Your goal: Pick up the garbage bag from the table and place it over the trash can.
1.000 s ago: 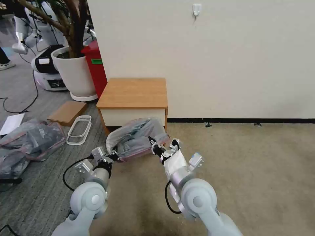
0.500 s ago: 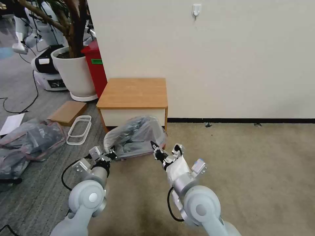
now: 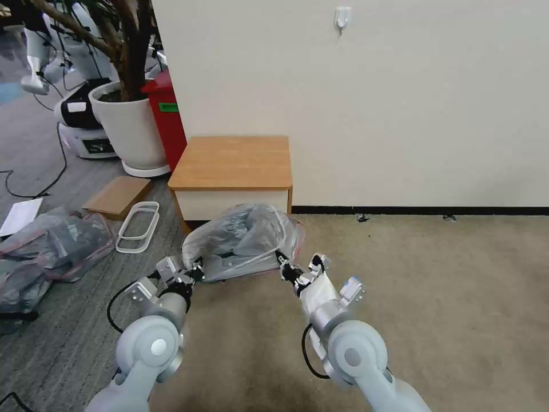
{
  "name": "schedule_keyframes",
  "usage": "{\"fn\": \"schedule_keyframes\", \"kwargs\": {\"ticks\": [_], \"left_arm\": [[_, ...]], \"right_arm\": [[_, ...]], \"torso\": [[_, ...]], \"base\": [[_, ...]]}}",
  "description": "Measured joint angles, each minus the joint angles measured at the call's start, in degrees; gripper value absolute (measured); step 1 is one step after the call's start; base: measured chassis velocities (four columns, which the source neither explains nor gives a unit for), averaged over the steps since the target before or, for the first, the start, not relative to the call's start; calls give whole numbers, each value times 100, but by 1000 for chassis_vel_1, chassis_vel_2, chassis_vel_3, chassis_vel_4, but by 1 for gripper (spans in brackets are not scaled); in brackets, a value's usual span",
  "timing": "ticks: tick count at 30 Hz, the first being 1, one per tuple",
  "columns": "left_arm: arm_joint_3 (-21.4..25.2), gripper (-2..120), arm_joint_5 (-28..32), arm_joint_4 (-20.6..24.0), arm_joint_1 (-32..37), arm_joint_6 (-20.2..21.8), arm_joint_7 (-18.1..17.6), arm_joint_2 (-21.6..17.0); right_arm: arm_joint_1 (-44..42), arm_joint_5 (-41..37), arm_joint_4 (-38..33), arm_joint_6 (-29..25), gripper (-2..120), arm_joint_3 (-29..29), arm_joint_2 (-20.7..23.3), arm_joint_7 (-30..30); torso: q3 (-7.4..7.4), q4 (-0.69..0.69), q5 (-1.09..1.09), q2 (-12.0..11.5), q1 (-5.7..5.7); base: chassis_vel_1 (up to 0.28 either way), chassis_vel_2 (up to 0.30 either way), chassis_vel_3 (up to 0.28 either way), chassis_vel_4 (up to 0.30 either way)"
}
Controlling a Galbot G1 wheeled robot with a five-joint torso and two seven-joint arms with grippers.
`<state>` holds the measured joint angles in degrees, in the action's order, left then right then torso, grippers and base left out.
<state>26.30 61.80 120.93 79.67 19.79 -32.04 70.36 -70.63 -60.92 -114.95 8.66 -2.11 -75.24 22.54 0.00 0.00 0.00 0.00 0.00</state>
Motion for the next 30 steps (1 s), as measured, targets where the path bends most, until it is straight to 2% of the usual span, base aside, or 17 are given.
{"fn": "schedule_keyframes", "kwargs": {"ticks": [10,14,16,18,21,22,25,27,30], "left_arm": [[50,5,302,144,161,184,-95,-31],[68,5,367,147,191,211,-169,-29],[67,5,399,147,177,219,-187,-29],[67,5,404,144,161,219,-194,-29],[70,5,410,50,55,190,-215,-52],[70,5,410,50,55,190,-215,-52],[77,5,414,-28,-34,128,-220,-114],[81,5,415,-50,-61,117,-221,-142],[108,5,447,-112,-157,91,-219,-244]], "right_arm": [[80,386,281,-29,0,33,-19,54],[90,633,327,-51,5,63,-6,183],[73,825,342,-70,16,89,13,211],[55,900,344,-86,19,103,26,215],[-25,1224,343,-135,34,139,78,218],[-25,1224,343,-135,34,139,78,218],[-97,1557,363,-176,47,148,157,213],[-119,1617,365,-189,51,147,186,212],[-178,1676,339,-222,66,131,268,209]], "torso": [[0,0,0,0,0],[0,0,0,0,0],[0,0,0,0,0],[0,0,0,0,-1],[0,0,0,0,0],[0,0,0,0,0],[0,0,0,0,0],[0,0,0,0,0],[0,0,0,0,0]], "base": [[0,0,0,0],[0,0,0,0],[0,0,0,0],[0,0,0,0],[0,0,0,0],[0,0,0,0],[0,0,0,0],[0,0,0,0],[0,0,0,0]]}}
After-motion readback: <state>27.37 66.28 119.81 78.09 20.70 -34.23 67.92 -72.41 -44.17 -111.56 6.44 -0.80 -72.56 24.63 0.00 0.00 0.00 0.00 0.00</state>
